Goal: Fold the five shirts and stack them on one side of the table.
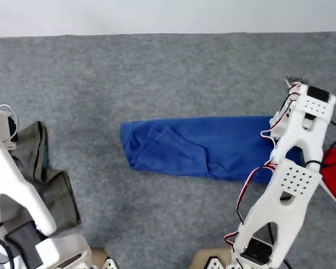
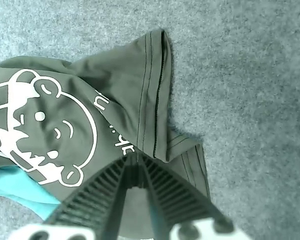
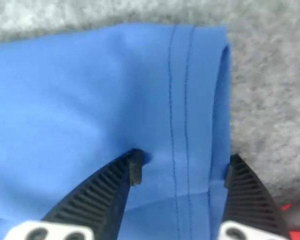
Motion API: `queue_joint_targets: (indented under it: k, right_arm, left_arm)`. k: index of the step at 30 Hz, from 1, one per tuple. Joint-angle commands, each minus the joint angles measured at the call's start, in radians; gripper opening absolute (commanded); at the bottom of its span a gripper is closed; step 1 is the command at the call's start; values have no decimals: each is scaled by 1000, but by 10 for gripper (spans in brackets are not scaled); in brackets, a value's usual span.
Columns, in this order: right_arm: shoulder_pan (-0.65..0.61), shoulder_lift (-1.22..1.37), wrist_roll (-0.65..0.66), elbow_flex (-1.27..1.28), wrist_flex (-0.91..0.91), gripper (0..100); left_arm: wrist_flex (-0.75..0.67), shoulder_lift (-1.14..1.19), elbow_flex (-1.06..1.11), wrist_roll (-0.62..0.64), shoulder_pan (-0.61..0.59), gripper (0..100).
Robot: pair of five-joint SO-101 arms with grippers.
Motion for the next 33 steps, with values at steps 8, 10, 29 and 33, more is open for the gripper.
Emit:
queue_joint_targets:
  k: [8,10,29,33]
  right_arm:
    - [-18,-25,15,-40,33,55]
    - [-4,-45,15,-60,35,28]
    - [-25,-282,219,34,170,10]
    - [-130,-374,210,106,170,10]
  left_arm:
    - [26,-54,-8,-6,6,22]
    - [26,-54,-8,-5,6,22]
    - [26,-54,-8,-3,68,21]
    - [26,-54,-8,-2,137,21]
